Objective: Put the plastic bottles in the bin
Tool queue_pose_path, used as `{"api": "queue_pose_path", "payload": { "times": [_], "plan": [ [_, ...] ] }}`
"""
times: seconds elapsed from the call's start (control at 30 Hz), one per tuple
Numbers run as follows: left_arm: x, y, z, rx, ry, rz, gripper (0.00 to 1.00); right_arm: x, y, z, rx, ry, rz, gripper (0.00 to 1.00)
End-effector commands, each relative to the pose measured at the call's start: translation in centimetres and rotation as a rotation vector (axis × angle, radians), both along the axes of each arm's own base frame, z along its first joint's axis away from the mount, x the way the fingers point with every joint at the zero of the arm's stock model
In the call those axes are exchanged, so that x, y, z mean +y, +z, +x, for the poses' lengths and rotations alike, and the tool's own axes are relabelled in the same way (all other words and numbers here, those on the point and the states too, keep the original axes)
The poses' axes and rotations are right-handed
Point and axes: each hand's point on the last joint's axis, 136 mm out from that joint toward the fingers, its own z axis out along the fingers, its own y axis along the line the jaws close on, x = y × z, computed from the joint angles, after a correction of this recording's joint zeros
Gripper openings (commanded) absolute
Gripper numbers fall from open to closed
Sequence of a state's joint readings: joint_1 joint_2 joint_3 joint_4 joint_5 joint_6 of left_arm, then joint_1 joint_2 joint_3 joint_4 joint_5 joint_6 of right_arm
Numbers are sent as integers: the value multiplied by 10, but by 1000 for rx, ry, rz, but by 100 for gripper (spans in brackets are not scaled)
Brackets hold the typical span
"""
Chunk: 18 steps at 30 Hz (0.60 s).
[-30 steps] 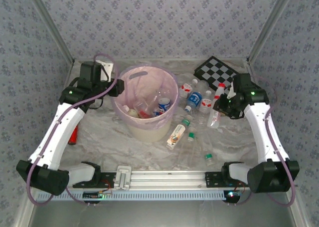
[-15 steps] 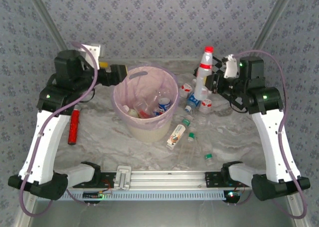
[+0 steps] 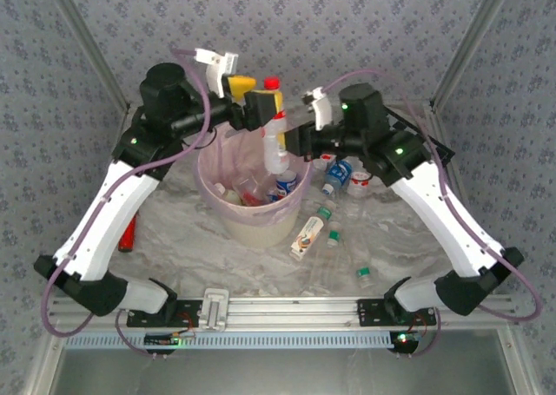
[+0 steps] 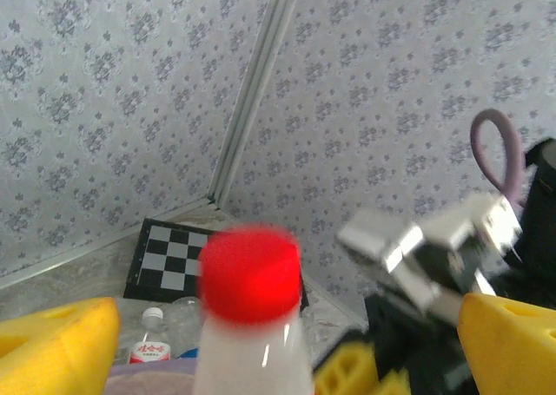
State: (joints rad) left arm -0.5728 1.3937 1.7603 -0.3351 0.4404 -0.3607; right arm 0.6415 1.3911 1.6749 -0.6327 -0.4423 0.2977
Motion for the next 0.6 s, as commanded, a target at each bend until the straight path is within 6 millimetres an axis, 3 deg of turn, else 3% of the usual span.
{"api": "queue_pose_path", "payload": {
  "times": [0.0,0.27,0.4,0.43,0.57],
  "plan": [
    [1,30,6,-88,34,-42,96,15,22,-6,-67,46,46,17],
    [-1,5,15,-41,74,19,46,20,7,1,-61,32,7,17],
    [3,3,17,-45,100,45,25,20,3,5,-59,28,-3,18],
    [4,3,17,-50,105,48,21,20,3,5,-56,30,-5,23],
    [8,3,21,-81,140,69,12,6,8,4,-62,-13,-54,61]
  ]
}}
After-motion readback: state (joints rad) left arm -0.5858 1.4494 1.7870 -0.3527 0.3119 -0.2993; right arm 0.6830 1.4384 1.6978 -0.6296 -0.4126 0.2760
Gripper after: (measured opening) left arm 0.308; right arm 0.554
